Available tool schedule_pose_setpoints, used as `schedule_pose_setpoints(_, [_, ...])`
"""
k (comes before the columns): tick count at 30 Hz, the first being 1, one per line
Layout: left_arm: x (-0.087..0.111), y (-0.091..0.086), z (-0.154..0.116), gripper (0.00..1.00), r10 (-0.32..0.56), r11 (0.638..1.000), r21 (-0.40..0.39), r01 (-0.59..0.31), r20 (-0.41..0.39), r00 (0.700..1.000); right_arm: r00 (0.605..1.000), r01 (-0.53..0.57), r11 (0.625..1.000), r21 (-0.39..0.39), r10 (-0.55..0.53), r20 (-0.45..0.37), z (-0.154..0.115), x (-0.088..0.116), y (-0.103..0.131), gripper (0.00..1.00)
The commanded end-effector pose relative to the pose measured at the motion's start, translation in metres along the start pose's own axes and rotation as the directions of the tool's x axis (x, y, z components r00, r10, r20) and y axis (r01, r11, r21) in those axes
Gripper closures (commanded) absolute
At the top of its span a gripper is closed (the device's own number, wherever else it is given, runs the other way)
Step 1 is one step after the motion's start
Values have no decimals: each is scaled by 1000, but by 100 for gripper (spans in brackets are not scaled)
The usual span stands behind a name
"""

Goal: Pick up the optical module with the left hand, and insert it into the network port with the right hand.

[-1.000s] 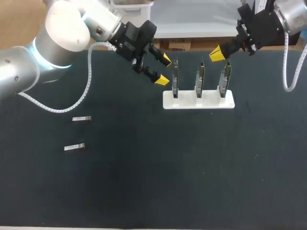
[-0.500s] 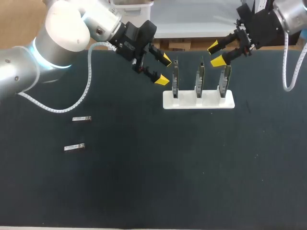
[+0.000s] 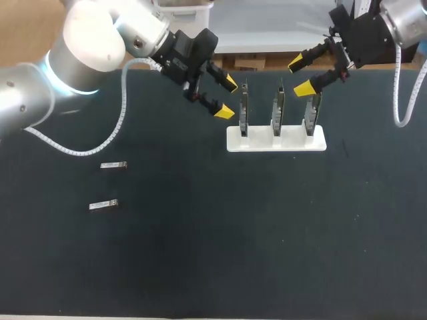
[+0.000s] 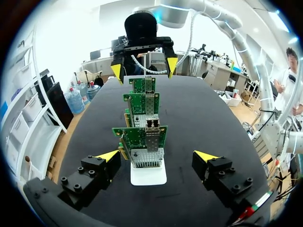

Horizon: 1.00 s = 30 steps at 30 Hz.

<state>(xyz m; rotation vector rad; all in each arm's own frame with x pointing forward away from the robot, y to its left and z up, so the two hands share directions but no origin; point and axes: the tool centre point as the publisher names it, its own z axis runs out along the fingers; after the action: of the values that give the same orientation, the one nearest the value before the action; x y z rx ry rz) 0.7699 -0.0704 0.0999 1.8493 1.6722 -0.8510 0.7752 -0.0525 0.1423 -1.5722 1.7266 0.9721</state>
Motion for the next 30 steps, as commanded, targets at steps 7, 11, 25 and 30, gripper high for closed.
schedule_pose_setpoints(7, [19, -25, -40, 0, 26, 999, -38, -33, -160, 987, 1000, 0, 1000, 3, 0, 0, 0, 0, 1, 0])
schedule_pose_setpoints(11, [34, -40, -63, 0, 13, 997, -72, -31, -235, 972, 1000, 0, 1000, 3, 0, 0, 0, 0, 1, 0])
schedule_pose_setpoints(25, [107, -108, -131, 0, -80, 990, -141, 6, -525, 847, 1000, 0, 1000, 3, 0, 0, 0, 0, 1, 0])
schedule_pose_setpoints(30, [133, -130, -138, 0, -91, 989, -151, -3, -613, 785, 1000, 0, 1000, 3, 0, 0, 0, 0, 1, 0])
